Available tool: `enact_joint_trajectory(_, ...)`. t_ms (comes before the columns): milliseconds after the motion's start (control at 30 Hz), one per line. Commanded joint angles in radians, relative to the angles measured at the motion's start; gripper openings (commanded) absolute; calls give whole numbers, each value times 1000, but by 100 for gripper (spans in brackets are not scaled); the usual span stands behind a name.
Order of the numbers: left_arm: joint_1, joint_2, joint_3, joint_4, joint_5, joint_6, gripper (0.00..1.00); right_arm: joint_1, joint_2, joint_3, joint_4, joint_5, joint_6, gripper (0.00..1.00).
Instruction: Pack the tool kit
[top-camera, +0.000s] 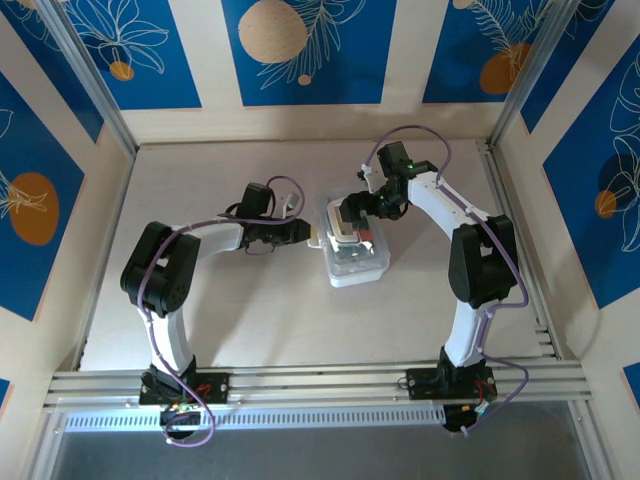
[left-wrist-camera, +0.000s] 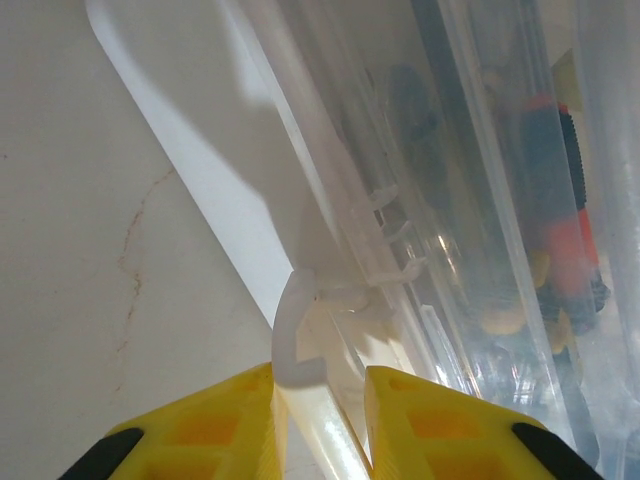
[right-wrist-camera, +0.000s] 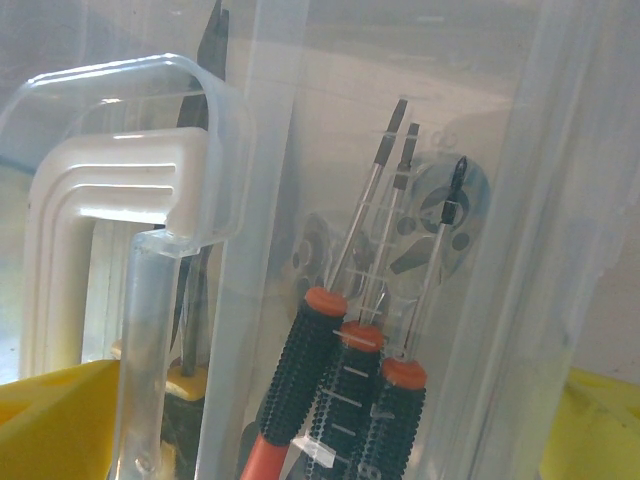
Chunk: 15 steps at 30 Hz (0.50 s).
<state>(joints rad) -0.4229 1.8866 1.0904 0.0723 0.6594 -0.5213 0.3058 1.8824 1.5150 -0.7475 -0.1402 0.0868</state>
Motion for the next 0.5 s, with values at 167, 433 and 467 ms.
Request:
enact_joint_trajectory(167,5,-55,-25,-16,14,20,26,34,55,-28,-48,-141,2,99)
enact_joint_trajectory(433,12,-79,-31,-24,13,24,26,35,51,-24,-50,-139,3,99)
enact_joint_trajectory(467,14,-82,-32,-28,13,26,26,36,52,-25,-50,-139,3,99)
